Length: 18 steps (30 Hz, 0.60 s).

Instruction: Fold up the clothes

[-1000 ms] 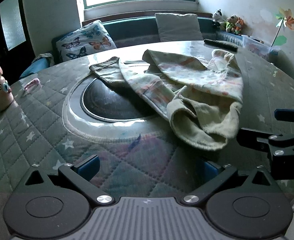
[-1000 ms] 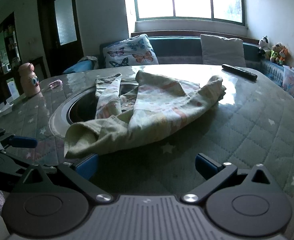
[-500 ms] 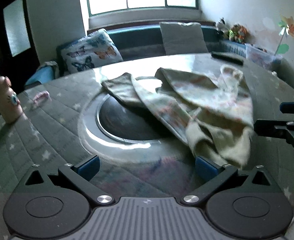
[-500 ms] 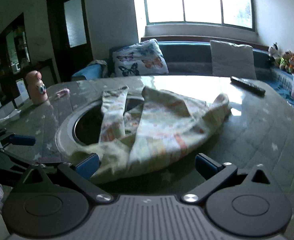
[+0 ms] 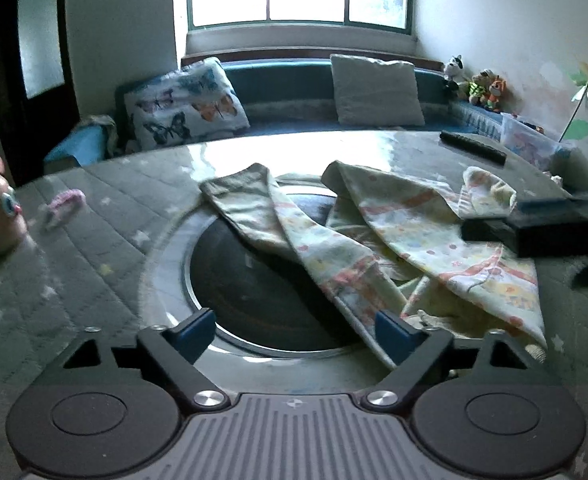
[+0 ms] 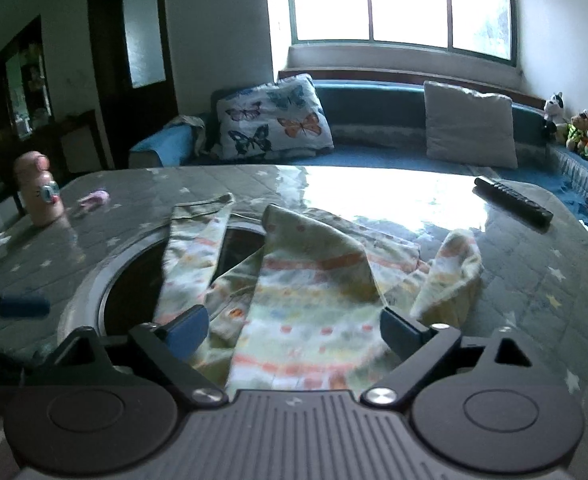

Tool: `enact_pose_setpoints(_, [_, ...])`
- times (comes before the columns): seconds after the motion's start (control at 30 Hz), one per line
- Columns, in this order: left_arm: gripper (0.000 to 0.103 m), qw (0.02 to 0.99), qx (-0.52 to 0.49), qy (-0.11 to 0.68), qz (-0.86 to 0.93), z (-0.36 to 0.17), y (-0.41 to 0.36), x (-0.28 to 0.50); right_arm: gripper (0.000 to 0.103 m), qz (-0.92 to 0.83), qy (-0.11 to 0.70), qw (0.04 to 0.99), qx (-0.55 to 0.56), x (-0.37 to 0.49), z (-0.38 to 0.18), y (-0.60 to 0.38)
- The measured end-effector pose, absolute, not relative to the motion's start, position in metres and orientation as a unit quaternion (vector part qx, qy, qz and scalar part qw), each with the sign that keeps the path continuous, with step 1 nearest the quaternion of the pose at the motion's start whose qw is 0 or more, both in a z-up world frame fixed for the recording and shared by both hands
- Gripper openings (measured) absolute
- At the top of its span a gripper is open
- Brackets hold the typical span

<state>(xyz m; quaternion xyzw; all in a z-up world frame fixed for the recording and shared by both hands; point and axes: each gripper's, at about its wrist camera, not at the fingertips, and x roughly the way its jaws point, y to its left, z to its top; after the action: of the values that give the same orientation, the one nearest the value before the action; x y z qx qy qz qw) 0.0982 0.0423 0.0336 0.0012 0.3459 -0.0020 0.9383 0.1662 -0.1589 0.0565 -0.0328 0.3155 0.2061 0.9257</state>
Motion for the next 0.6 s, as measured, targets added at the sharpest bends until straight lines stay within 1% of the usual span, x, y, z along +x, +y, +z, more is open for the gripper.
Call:
enact_pose_setpoints(0.07, [0.085,0.937,0.005,0.348,-0.020,0.030,0.035,0.099,0.087,0.211,0.320,0.923,-0.038,0.187,0.053,-0.152])
enact_pose_setpoints(0.13, [0.081,0.936,0.009,0.350,-0.037,0.026,0.028,0.100,0.082,0.214,0.321,0.922,-0.046,0.203,0.051,-0.145])
enact_pose_setpoints(0.3, [0.081,0.930,0.019,0.360,-0.065,0.016,0.014,0.103,0.073,0.225,0.320,0.918,-0.071,0.247,0.046,-0.122])
enact_pose_setpoints(0.53, [0.081,0.923,0.028,0.375,-0.081,0.005,0.007,0.103,0.071,0.231,0.322,0.910,-0.118,0.292,0.031,-0.087])
enact_pose_setpoints(0.57, [0.081,0.922,0.029,0.377,-0.083,0.004,0.007,0.103,0.070,0.230,0.323,0.909,-0.129,0.297,0.027,-0.082])
enact_pose_setpoints(0.6, [0.081,0.921,0.031,0.379,-0.085,0.003,0.006,0.104,0.066,0.229,0.323,0.908,-0.136,0.300,0.024,-0.078])
